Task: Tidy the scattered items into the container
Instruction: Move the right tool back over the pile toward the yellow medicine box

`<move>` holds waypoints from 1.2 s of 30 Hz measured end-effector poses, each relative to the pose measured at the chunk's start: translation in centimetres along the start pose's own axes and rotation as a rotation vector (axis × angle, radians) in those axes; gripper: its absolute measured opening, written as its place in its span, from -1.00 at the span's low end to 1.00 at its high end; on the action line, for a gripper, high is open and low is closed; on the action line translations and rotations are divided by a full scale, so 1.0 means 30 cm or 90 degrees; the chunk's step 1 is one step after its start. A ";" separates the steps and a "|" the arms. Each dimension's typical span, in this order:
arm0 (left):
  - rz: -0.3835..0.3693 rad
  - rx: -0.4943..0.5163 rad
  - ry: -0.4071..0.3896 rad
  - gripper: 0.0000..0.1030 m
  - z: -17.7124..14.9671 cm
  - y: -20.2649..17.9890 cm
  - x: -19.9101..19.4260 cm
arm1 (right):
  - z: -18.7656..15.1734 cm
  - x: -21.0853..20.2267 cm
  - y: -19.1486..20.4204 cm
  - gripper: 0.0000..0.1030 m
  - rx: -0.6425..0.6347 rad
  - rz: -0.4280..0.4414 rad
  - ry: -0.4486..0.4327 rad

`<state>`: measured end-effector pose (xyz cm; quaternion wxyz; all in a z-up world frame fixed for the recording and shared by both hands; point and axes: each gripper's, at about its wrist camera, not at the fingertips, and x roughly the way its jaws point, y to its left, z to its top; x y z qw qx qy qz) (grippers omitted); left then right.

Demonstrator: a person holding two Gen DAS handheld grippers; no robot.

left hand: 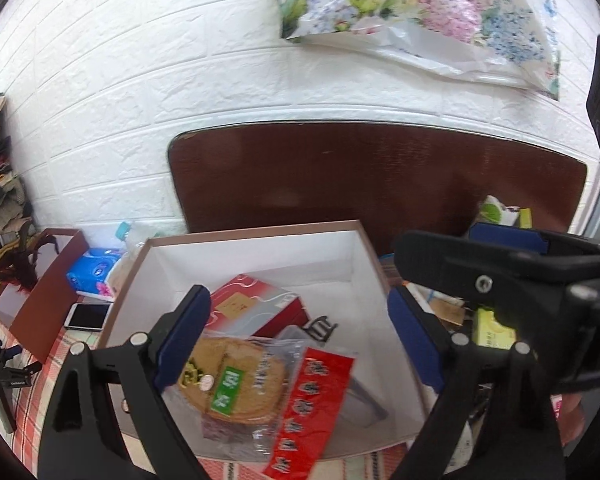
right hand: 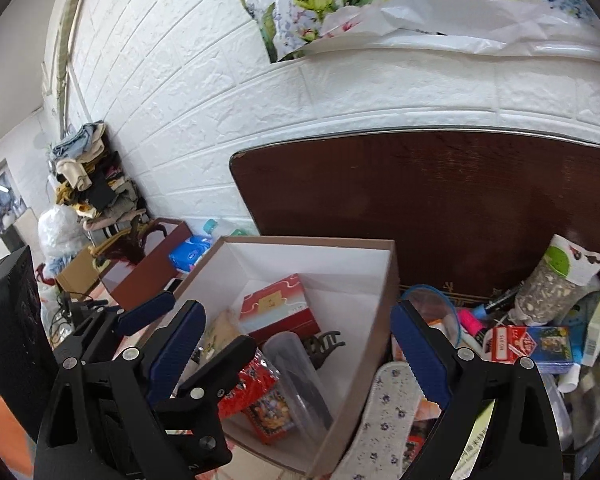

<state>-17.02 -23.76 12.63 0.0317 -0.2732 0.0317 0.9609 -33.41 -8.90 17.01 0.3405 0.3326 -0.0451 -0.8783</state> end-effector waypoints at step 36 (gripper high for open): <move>-0.241 0.194 0.190 0.99 -0.176 -0.604 0.188 | -0.323 -0.038 -0.580 1.00 0.237 -0.019 0.174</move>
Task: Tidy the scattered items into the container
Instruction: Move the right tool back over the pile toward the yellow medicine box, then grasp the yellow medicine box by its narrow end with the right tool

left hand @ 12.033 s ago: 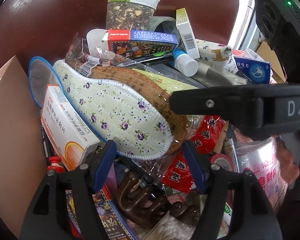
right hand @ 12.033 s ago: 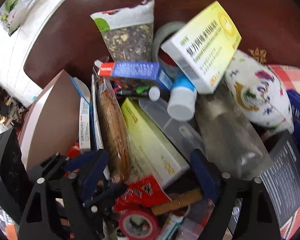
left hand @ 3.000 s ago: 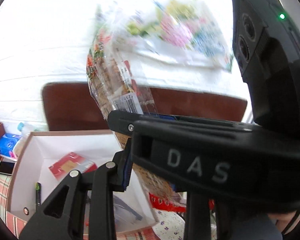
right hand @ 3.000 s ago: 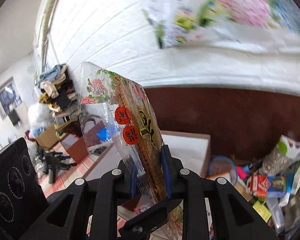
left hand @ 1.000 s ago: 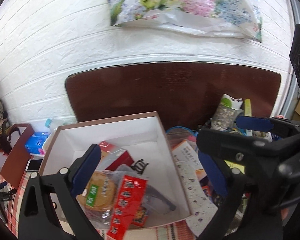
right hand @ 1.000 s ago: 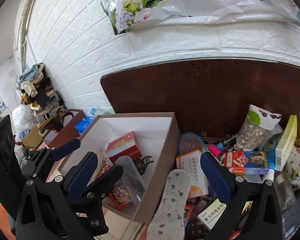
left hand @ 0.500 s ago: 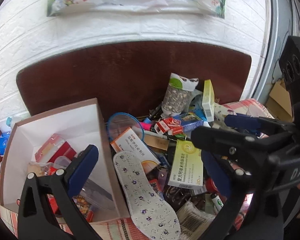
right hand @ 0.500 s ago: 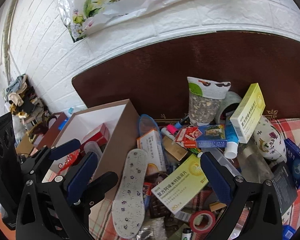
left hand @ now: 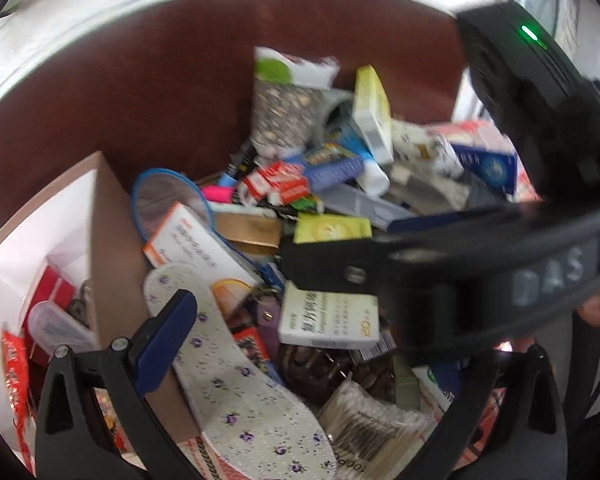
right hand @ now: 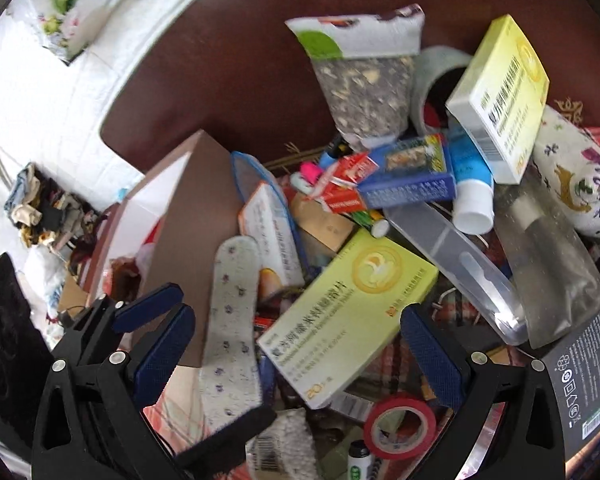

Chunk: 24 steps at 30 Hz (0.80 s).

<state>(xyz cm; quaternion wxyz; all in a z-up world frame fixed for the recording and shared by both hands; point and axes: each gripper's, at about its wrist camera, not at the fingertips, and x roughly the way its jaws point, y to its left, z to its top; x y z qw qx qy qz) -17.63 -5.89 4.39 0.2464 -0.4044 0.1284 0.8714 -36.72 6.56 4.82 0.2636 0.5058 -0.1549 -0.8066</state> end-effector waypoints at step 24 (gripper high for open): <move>-0.082 -0.017 0.052 0.99 -0.044 0.007 0.166 | -0.008 0.165 -0.098 1.00 0.047 0.049 0.052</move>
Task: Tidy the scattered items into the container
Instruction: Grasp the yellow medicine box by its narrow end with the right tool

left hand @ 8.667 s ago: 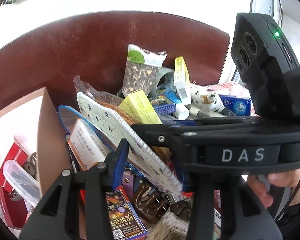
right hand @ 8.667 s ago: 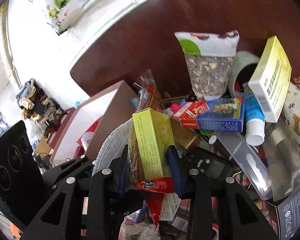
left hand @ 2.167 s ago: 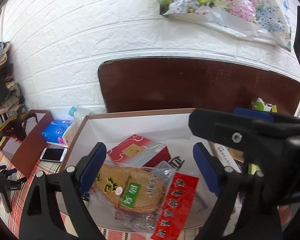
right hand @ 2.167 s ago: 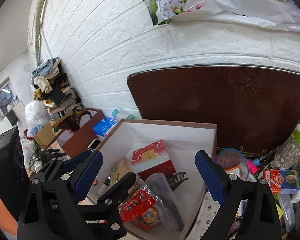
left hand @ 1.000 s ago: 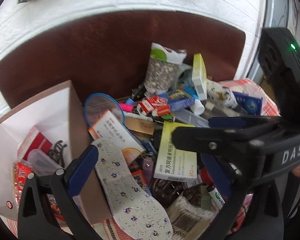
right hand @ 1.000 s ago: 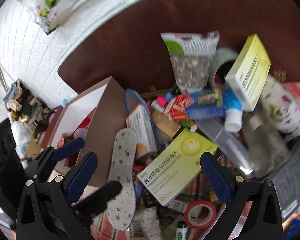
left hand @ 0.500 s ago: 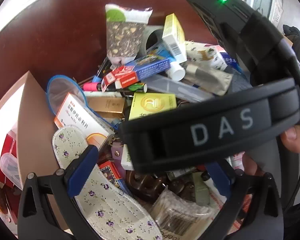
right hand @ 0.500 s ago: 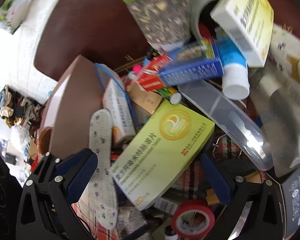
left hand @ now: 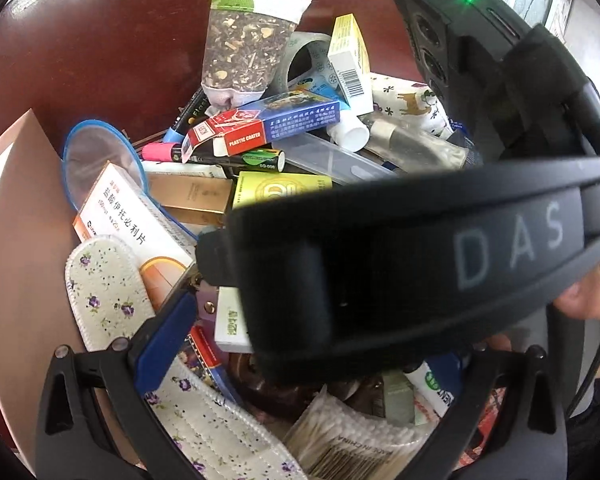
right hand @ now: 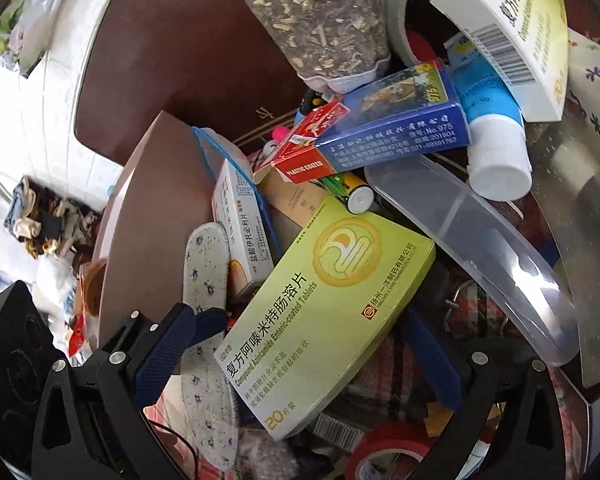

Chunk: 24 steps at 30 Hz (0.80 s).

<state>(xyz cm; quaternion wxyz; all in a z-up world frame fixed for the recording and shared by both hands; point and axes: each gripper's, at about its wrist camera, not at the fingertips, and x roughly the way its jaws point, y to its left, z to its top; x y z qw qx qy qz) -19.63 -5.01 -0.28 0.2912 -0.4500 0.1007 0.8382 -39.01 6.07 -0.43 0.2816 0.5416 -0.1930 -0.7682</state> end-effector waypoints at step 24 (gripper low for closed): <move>0.001 0.027 -0.039 0.72 0.006 -0.023 -0.068 | 0.008 -0.048 0.074 0.56 -0.089 -0.060 -0.043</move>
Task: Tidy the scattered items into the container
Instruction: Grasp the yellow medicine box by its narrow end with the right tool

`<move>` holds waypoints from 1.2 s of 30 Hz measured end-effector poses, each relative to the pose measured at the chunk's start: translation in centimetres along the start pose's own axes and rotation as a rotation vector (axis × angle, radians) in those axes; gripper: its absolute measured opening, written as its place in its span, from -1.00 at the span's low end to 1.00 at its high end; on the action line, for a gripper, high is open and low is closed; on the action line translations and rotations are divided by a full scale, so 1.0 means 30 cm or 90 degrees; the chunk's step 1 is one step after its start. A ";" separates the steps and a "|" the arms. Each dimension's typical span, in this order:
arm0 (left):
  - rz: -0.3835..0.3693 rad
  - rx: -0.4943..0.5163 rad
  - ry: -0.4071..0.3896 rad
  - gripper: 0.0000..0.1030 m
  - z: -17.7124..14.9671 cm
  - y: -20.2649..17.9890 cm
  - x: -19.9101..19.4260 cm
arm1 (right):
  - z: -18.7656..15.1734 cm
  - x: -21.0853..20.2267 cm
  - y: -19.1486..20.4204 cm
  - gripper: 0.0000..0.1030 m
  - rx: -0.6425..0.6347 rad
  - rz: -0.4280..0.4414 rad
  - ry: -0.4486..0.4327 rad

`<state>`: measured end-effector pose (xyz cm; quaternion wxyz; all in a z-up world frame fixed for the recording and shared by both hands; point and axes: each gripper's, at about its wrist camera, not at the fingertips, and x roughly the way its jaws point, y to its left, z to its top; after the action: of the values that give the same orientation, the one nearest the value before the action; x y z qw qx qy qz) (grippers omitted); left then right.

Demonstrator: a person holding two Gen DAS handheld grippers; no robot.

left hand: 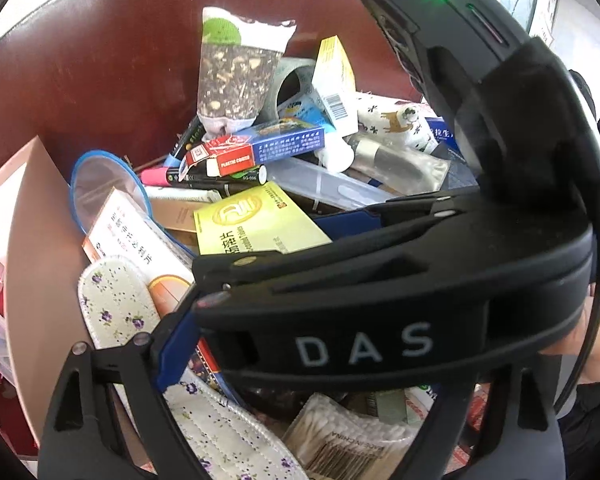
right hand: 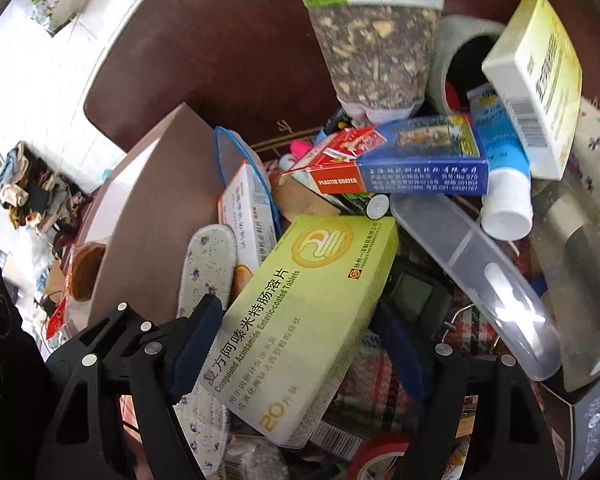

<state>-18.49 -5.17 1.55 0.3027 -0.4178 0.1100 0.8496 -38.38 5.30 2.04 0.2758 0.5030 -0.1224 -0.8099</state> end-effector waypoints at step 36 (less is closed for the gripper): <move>0.060 0.008 -0.018 0.00 0.005 0.006 0.011 | -0.002 -0.011 -0.014 0.12 0.019 0.051 0.009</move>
<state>-18.84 -5.11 1.39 0.2663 -0.3982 0.1311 0.8679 -38.36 5.84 2.06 0.3013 0.5073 -0.1523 -0.7929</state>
